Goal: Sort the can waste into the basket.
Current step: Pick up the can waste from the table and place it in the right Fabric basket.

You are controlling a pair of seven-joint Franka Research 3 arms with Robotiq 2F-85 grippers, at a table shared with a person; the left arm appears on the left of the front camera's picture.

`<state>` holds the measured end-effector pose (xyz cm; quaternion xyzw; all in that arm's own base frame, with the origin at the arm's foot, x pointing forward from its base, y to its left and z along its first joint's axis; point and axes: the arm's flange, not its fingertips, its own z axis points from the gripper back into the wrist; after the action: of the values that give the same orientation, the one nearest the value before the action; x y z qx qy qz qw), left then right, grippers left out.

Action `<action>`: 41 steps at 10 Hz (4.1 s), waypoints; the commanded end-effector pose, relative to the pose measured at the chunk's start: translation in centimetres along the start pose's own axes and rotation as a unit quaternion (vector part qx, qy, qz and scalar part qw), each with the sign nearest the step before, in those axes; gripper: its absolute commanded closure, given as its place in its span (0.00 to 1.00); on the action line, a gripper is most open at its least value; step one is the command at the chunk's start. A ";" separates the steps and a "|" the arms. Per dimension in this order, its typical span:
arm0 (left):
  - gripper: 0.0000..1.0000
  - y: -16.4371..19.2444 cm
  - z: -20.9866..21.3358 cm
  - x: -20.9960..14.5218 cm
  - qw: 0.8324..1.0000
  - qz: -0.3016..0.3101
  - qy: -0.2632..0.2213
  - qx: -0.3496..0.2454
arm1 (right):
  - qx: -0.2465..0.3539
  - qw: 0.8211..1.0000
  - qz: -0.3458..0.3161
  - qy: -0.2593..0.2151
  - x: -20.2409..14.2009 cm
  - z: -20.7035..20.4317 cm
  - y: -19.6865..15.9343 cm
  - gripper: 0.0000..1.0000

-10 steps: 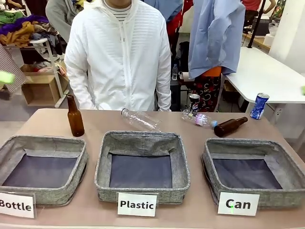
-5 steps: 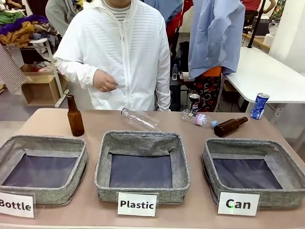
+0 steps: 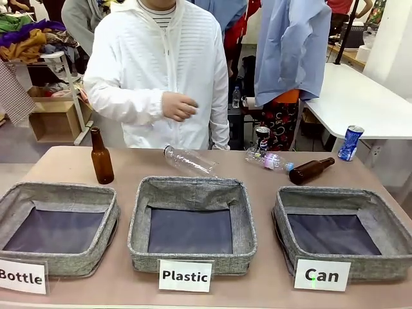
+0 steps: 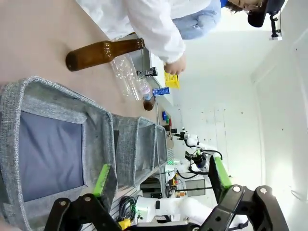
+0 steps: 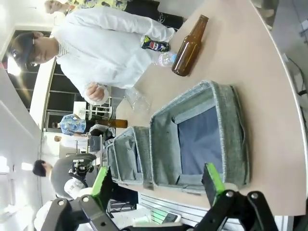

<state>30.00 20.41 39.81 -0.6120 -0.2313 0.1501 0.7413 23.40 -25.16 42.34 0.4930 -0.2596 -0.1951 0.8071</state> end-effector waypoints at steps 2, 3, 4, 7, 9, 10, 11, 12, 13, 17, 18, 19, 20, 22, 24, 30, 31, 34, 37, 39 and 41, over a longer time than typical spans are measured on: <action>0.00 -0.1 0.1 -0.2 1.000 -0.012 0.003 -0.002 | -0.051 0.996 0.061 0.030 0.3 -3.0 2.4 0.00; 0.00 -0.1 0.1 -0.2 1.000 -0.012 0.003 -0.002 | -0.090 0.986 0.129 0.057 1.5 -6.5 5.6 0.00; 0.00 -0.1 0.1 -0.2 1.000 -0.012 0.003 -0.002 | -0.123 0.975 0.170 0.068 3.3 -10.5 8.4 0.00; 0.00 -0.1 0.1 -0.2 1.000 -0.012 0.003 -0.002 | -0.148 0.955 0.221 0.134 6.3 -21.5 12.2 0.00; 0.00 -0.1 0.1 -0.2 1.000 -0.012 0.003 -0.002 | -0.133 0.952 0.228 0.153 5.5 -19.7 11.7 0.00; 0.00 -0.1 0.1 -0.2 1.000 -0.012 0.003 -0.002 | -0.127 0.954 0.223 0.152 4.3 -15.2 10.6 0.00; 0.00 -0.1 0.1 -0.2 1.000 -0.012 0.003 -0.002 | -0.095 0.959 0.211 0.162 2.6 -10.5 9.0 0.00; 0.00 -0.1 0.1 -0.2 1.000 -0.012 0.003 -0.002 | -0.102 0.966 0.197 0.131 0.7 -6.8 6.9 0.00; 0.00 -0.1 0.1 -0.2 1.000 -0.012 0.003 -0.002 | -0.103 0.976 0.170 0.087 -0.8 -3.9 4.5 0.00; 0.00 -0.1 0.1 -0.2 1.000 -0.012 0.003 -0.002 | -0.086 0.990 0.109 0.014 -2.4 -2.0 0.1 0.00; 0.00 -0.1 0.1 -0.2 1.000 -0.012 0.003 -0.002 | -0.098 0.989 0.109 0.011 -2.2 -2.2 0.3 0.00; 0.00 -0.1 0.1 -0.2 1.000 -0.012 0.003 -0.002 | -0.099 0.988 0.115 0.015 -2.0 -2.5 0.6 0.00; 0.00 -0.1 0.1 -0.2 1.000 -0.012 0.003 -0.002 | -0.134 0.986 0.101 -0.004 -1.6 -3.2 1.1 0.00; 0.00 -0.1 0.1 -0.2 1.000 -0.012 0.003 -0.002 | -0.164 0.973 0.159 0.017 0.1 -7.9 4.8 0.00; 0.00 -0.1 0.1 -0.2 1.000 -0.012 0.003 -0.002 | -0.197 0.952 0.228 0.057 2.4 -14.9 9.0 0.00; 0.00 -0.1 0.1 -0.2 1.000 -0.012 0.003 -0.002 | -0.270 0.894 0.347 0.092 2.8 -30.8 14.0 0.00; 0.00 -0.1 0.1 -0.2 1.000 -0.012 0.003 -0.002 | -0.226 0.908 0.330 0.126 3.1 -31.0 14.3 0.00; 0.00 -0.1 0.1 -0.2 1.000 -0.012 0.003 -0.002 | -0.238 0.902 0.340 0.121 3.4 -31.8 14.1 0.00; 0.00 -0.1 0.1 -0.2 1.000 -0.012 0.003 -0.002 | -0.152 0.911 0.372 0.093 10.0 -35.4 12.3 0.00; 0.00 -0.1 0.1 -0.2 1.000 -0.012 0.003 -0.002 | -0.111 0.880 0.446 0.121 14.6 -39.6 9.6 0.00; 0.00 -0.1 0.1 -0.2 1.000 -0.012 0.003 -0.002 | -0.054 0.853 0.504 0.124 16.2 -42.6 7.8 0.00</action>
<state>29.91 20.43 39.80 -0.6087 -0.2276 0.1478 0.7455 61.10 -0.94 38.17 0.2487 -0.3395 0.2511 0.8717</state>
